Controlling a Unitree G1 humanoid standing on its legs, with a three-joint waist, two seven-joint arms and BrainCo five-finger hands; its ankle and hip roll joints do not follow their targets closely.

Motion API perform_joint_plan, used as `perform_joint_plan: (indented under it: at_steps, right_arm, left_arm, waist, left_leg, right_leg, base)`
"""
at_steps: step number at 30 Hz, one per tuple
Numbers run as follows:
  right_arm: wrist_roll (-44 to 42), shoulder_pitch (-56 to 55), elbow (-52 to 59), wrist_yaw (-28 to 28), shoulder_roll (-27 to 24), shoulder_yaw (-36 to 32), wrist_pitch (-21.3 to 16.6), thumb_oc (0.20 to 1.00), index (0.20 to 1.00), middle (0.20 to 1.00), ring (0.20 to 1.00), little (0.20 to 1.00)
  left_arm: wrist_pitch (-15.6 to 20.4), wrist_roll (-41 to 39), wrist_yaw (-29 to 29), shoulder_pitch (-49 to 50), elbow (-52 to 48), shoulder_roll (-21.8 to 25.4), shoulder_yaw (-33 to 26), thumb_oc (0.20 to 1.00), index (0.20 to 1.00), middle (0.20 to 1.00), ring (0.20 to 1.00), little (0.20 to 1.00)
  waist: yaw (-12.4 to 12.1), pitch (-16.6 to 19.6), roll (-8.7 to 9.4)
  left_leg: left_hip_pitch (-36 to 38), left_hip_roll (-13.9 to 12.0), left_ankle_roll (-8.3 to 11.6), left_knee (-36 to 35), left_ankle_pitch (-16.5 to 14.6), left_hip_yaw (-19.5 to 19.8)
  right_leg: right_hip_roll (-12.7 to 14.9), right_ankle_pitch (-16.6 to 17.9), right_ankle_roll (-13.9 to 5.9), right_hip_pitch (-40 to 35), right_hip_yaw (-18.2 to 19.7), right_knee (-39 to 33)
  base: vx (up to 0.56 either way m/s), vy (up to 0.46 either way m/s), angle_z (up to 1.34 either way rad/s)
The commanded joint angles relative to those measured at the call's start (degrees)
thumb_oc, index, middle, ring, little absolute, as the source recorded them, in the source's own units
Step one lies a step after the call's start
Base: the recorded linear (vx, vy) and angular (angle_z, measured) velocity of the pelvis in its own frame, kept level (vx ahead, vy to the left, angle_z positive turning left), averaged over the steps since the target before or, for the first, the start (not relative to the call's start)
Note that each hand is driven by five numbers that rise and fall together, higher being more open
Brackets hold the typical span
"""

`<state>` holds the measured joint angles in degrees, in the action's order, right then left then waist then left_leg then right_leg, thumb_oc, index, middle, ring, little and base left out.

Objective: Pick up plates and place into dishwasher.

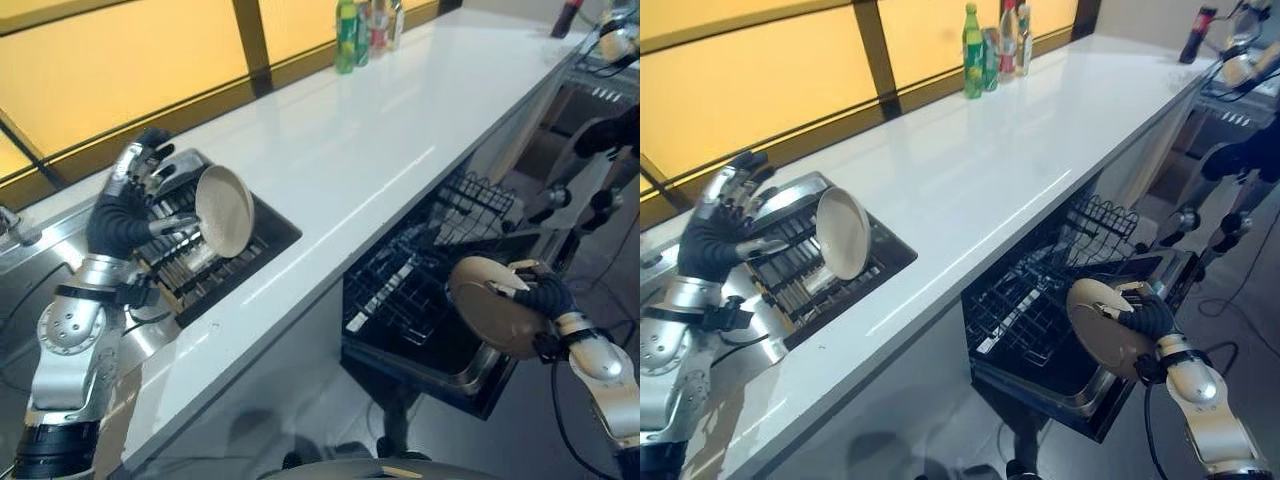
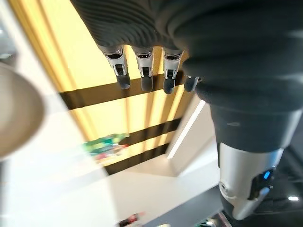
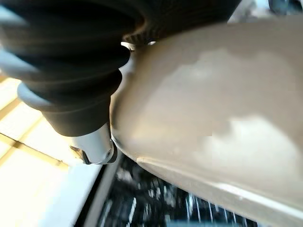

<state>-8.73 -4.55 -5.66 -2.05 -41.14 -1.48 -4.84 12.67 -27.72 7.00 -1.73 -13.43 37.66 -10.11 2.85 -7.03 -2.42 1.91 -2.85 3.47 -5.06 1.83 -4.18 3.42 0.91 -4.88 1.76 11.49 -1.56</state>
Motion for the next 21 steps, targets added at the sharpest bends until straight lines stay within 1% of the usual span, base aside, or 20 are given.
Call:
perform_joint_plan:
  at_steps: [1, 3, 5, 6, 10, 12, 14, 15, 16, 20, 21]
  right_arm:
    - [-5.17, 7.48, -0.56, 1.06, -1.9, 0.5, -6.79, 0.2, 0.2, 0.2, 0.2, 0.2]
    - [-9.02, 9.56, -2.43, 0.84, -2.32, 1.94, -8.07, 0.2, 0.2, 0.2, 0.2, 0.2]
    - [-12.93, 11.26, -4.62, 0.24, -1.1, 2.97, -10.45, 0.2, 0.2, 0.2, 0.2, 0.2]
    - [-14.47, 11.93, -5.33, -0.25, -0.54, 3.24, -11.02, 0.2, 0.2, 0.2, 0.2, 0.2]
    - [-19.5, 14.54, -6.15, -2.48, 0.76, 3.96, -12.16, 0.2, 0.2, 0.2, 0.2, 0.2]
    - [-23.6, 16.01, -5.39, -4.51, 1.47, 3.71, -12.3, 0.2, 0.2, 0.2, 0.2, 0.2]
    - [-28.37, 17.23, -4.32, -7.98, 3.11, 3.01, -11.28, 0.2, 0.2, 0.2, 0.2, 0.2]
    - [-28.72, 17.27, -4.29, -8.28, 3.21, 2.9, -11.15, 0.2, 0.2, 0.2, 0.2, 0.2]
    - [-29.75, 18.04, -4.95, -10.56, 4.13, 3.09, -10.03, 0.2, 0.2, 0.2, 0.2, 0.2]
    - [-27.6, 15.49, -5.78, -12.73, 5.73, 4.22, -6.43, 0.2, 0.2, 0.2, 0.2, 0.2]
    - [-25.86, 14.37, -6.28, -12.84, 5.93, 4.43, -5.99, 0.2, 0.2, 0.2, 0.2, 0.2]
  left_arm:
    - [2.23, 1.09, -2.91, -6.42, 1.43, 3.35, 2.32, 1.0, 1.0, 1.0, 1.0, 1.0]
    - [2.7, 0.27, -3.43, -7.41, 2.0, 4.28, 3.4, 1.0, 1.0, 1.0, 1.0, 1.0]
    - [3.5, 0.15, -3.32, -8.06, 3.08, 4.18, 4.23, 1.0, 1.0, 1.0, 1.0, 1.0]
    - [3.42, 0.0, -3.22, -8.18, 3.24, 4.02, 4.52, 1.0, 1.0, 1.0, 1.0, 1.0]
    - [2.49, -0.38, -2.71, -8.0, 3.41, 3.3, 5.42, 1.0, 1.0, 1.0, 1.0, 1.0]
    - [2.01, -0.52, -1.85, -7.81, 3.5, 2.86, 5.55, 1.0, 1.0, 1.0, 1.0, 1.0]
    - [1.69, -0.59, -1.18, -8.17, 4.19, 2.36, 5.83, 1.0, 1.0, 1.0, 1.0, 1.0]
    - [1.68, -0.59, -1.12, -8.28, 4.28, 2.36, 5.88, 1.0, 1.0, 1.0, 1.0, 1.0]
    - [1.56, -0.74, -0.47, -8.68, 5.32, 2.01, 6.29, 1.0, 1.0, 1.0, 1.0, 1.0]
    - [-0.25, -0.26, 0.83, -7.44, 5.17, 1.08, 6.14, 1.0, 1.0, 1.0, 1.0, 1.0]
    - [-0.75, -0.39, 0.99, -7.06, 4.91, 1.08, 5.91, 1.0, 1.0, 1.0, 1.0, 1.0]
  waist:
    - [-1.51, -2.41, 0.38]
    - [-2.38, -3.06, 0.25]
    - [-3.26, -3.48, 0.05]
    - [-3.6, -3.4, 0.0]
    - [-4.75, -2.45, 0.09]
    - [-5.36, -1.98, 0.23]
    - [-5.65, -1.58, 0.34]
    - [-5.69, -1.62, 0.37]
    - [-5.89, -1.15, 0.41]
    - [-6.27, 0.19, 0.67]
    - [-6.24, 0.38, 0.68]
  left_leg:
    - [-5.39, 2.53, -2.71, 2.56, -0.88, 8.82]
    - [-6.42, 2.42, -2.43, 2.86, -0.52, 9.44]
    - [-6.91, 2.17, -2.2, 3.06, -0.32, 10.04]
    - [-6.83, 2.12, -2.13, 3.0, -0.26, 10.33]
    - [-6.05, 1.74, -1.81, 2.93, -0.38, 10.93]
    - [-5.75, 1.48, -1.59, 3.05, -0.51, 11.19]
    - [-5.48, 1.32, -1.48, 3.12, -0.64, 11.37]
    - [-5.43, 1.32, -1.47, 3.13, -0.66, 11.38]
    - [-5.1, 1.26, -1.37, 3.11, -0.77, 11.55]
    - [-3.71, 1.14, -1.24, 2.64, -0.56, 11.85]
    - [-3.49, 1.17, -1.26, 2.59, -0.52, 11.89]
  right_leg:
    - [-0.11, -1.68, -0.37, 3.53, -6.11, 4.47]
    - [-0.08, -1.78, -0.14, 3.72, -7.18, 4.31]
    - [-0.08, -1.88, 0.17, 3.62, -8.21, 4.08]
    - [-0.03, -1.89, 0.21, 3.31, -8.6, 3.81]
    - [0.24, -2.16, 0.27, 1.89, -9.85, 3.12]
    - [0.42, -2.31, 0.23, 1.27, -10.46, 2.95]
    - [0.49, -2.56, 0.2, 0.86, -10.72, 2.97]
    - [0.5, -2.59, 0.2, 0.8, -10.73, 2.98]
    - [0.56, -2.76, 0.23, 0.41, -10.85, 2.99]
    - [0.79, -2.88, 0.11, -0.96, -11.35, 2.76]
    - [0.77, -2.91, 0.1, -1.12, -11.3, 2.79]
  base:
    - [-0.03, -0.088, 0.12]
    - [-0.02, -0.079, 0.18]
    - [0.03, -0.06, 0.13]
    - [0.08, -0.041, 0.06]
    - [0.13, -0.035, 0.06]
    - [0.11, -0.026, -0.05]
    - [0.09, -0.003, 0.06]
    - [0.11, 0.01, 0.04]
    - [0.13, 0.014, 0.0]
    - [0.17, 0.016, -0.01]
    - [0.12, 0.019, 0.01]
